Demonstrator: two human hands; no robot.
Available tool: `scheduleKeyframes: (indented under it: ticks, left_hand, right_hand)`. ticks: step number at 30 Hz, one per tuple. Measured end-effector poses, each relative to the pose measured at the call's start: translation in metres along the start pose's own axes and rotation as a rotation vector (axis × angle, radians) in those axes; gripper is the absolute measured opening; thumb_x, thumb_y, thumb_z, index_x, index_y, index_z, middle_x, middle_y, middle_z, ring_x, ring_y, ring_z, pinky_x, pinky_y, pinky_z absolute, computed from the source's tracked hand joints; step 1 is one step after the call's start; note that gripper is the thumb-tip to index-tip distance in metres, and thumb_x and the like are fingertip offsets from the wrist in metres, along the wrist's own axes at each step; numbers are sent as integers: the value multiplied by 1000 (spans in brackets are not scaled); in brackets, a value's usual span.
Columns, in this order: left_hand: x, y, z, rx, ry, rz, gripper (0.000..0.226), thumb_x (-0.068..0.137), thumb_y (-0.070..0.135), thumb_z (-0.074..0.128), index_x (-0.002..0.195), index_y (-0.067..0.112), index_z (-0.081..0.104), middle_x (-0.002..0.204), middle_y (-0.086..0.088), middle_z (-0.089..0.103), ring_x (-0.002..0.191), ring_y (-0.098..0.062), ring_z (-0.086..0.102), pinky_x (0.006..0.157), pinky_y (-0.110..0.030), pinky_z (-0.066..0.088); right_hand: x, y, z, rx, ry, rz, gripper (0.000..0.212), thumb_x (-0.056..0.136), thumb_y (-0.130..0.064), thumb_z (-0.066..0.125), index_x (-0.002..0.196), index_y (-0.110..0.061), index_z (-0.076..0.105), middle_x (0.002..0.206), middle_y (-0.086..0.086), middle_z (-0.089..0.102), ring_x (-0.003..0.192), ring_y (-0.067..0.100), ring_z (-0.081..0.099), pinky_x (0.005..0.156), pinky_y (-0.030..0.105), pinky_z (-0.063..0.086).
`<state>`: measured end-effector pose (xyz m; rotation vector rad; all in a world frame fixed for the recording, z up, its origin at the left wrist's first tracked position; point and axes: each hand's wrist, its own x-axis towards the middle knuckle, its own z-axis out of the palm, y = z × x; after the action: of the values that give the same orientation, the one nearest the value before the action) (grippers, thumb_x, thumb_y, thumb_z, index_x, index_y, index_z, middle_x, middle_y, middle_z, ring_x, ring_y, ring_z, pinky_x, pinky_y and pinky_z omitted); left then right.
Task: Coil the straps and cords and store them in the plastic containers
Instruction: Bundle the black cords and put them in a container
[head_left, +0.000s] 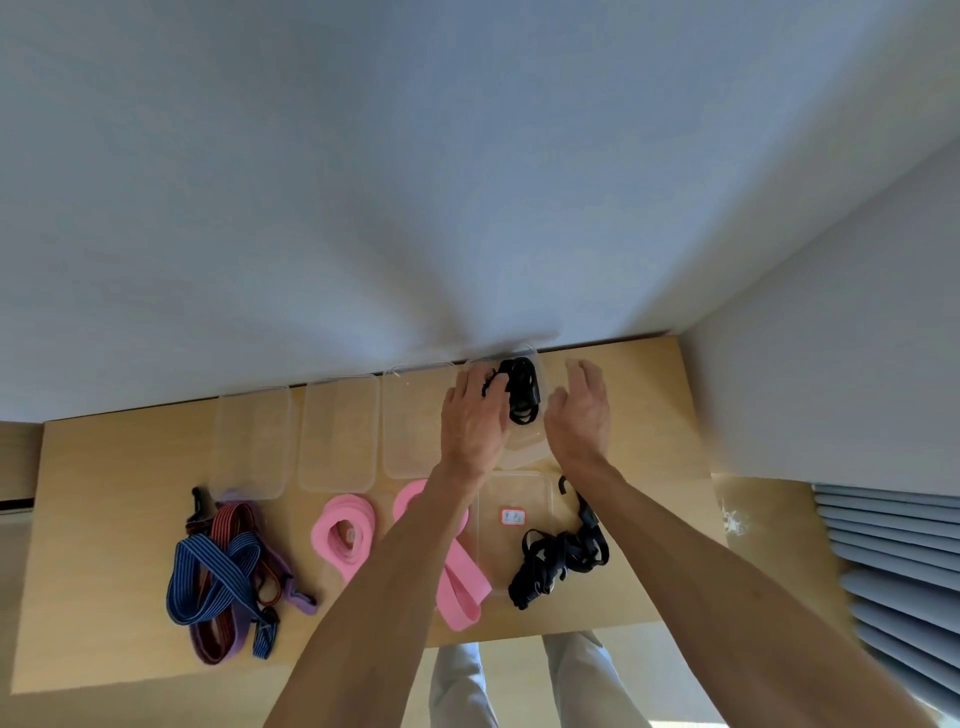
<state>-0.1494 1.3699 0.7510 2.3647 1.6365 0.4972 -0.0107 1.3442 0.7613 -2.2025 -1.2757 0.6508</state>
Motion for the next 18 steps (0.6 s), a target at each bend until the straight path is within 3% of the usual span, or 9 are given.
scheduleKeyframes:
  ticks: [3, 6, 8, 11, 13, 15, 18]
  left_hand:
    - [-21, 15, -12, -132, 81, -10, 19, 79, -5, 71, 94, 5, 74, 86, -7, 66, 56, -16, 59, 48, -26, 52]
    - [-57, 36, -16, -250, 69, -48, 10, 80, -2, 68, 86, 4, 73, 74, -4, 66, 49, -15, 57, 43, -30, 51]
    - [-85, 47, -14, -296, -51, -37, 7, 83, 8, 67, 87, 6, 72, 69, -2, 66, 47, -16, 57, 43, -30, 50]
    - [-115, 54, -4, -216, -481, -54, 23, 83, 42, 63, 88, 20, 69, 73, 4, 63, 62, -16, 59, 56, -29, 47]
    - [-127, 54, 5, -47, -721, -38, 41, 76, 61, 59, 99, 28, 67, 87, 6, 66, 82, -14, 60, 67, -28, 46]
    - [-132, 53, 13, 54, -822, -16, 49, 76, 57, 63, 114, 25, 63, 104, 2, 64, 97, -20, 60, 76, -32, 49]
    - [-131, 55, 18, 63, -837, -52, 41, 85, 30, 63, 125, 22, 60, 114, -3, 61, 106, -27, 59, 84, -37, 52]
  right_hand:
    - [-23, 15, -13, -24, -28, 165, 43, 84, 14, 47, 123, 3, 62, 126, 19, 59, 109, 34, 56, 84, 36, 45]
    - [-47, 32, -18, -137, -119, 346, 47, 79, 9, 53, 123, -4, 62, 122, 17, 59, 107, 34, 55, 84, 39, 47]
    - [-61, 40, -16, -185, -200, 397, 44, 80, 0, 59, 123, -9, 59, 120, 14, 58, 107, 33, 56, 82, 37, 47]
    - [-79, 46, -5, -249, -317, 438, 34, 84, -10, 60, 117, -14, 56, 111, 10, 61, 98, 30, 59, 73, 32, 43]
    - [-87, 50, 4, -273, -328, 444, 29, 84, -10, 62, 112, -14, 55, 102, 8, 63, 86, 26, 58, 69, 31, 41]
    - [-92, 52, 8, -277, -328, 443, 22, 85, -15, 65, 105, -14, 56, 95, 6, 66, 77, 24, 55, 66, 31, 43]
    - [-95, 55, 9, -256, -363, 471, 9, 86, -18, 65, 93, -11, 65, 92, 7, 68, 81, 26, 63, 68, 32, 52]
